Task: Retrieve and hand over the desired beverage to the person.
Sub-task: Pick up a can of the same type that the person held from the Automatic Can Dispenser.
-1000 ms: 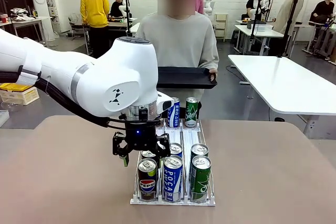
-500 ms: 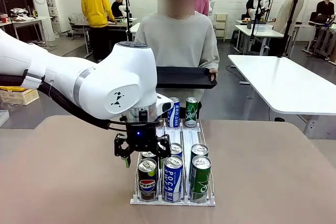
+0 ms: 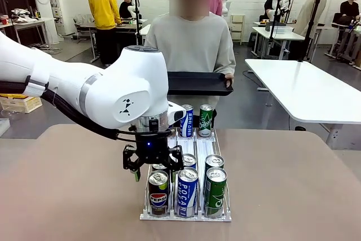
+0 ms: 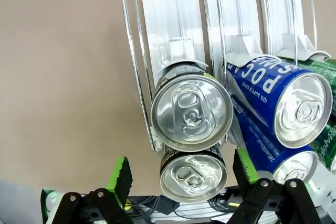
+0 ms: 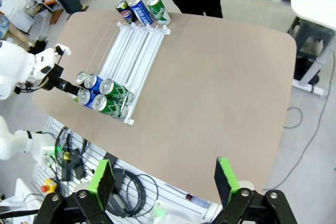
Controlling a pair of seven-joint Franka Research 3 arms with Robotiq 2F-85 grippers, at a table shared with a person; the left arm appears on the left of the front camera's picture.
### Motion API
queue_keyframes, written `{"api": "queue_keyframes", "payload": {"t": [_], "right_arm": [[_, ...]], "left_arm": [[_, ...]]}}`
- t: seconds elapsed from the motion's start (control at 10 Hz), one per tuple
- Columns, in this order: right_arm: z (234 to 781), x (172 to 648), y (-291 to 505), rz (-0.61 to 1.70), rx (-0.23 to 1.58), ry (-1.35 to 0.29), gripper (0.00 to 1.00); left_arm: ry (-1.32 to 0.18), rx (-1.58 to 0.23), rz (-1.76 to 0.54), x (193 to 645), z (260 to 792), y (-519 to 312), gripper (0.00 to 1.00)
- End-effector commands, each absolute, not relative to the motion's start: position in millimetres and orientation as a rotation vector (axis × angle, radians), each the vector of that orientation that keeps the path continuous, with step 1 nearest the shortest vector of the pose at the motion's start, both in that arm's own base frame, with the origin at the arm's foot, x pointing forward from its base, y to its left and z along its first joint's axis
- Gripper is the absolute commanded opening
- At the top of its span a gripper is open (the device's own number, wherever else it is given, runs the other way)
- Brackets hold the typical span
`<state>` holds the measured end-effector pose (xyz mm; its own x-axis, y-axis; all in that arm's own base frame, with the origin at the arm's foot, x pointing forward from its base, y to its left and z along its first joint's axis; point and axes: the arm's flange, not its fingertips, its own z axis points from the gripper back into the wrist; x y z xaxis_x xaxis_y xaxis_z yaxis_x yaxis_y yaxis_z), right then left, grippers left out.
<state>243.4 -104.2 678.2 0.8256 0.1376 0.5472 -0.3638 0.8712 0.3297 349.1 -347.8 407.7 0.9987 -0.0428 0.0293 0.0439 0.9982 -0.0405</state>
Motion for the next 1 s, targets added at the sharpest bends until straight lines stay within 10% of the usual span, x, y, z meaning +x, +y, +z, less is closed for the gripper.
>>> {"api": "queue_keyframes", "payload": {"t": [0.0,0.2,0.3,0.5,0.9], "right_arm": [[676.1,244.7,-104.1,0.281,0.450,-0.536,1.00],[676.1,244.7,-104.1,0.281,0.450,-0.536,1.00],[676.1,244.7,-104.1,0.281,0.450,-0.536,1.00],[676.1,244.7,-104.1,0.281,0.450,-0.536,1.00],[676.1,244.7,-104.1,0.281,0.450,-0.536,1.00]], "left_arm": [[0.015,-0.053,-0.048,346.7,398.1,-348.6,1.00],[0.007,-0.055,-0.056,346.8,398.3,-347.8,0.80],[0.009,-0.049,-0.051,346.4,398.7,-347.6,0.43],[0.001,-0.052,-0.053,346.3,400.5,-346.4,0.00],[0.009,-0.055,-0.061,346.4,400.9,-345.3,0.01]]}}
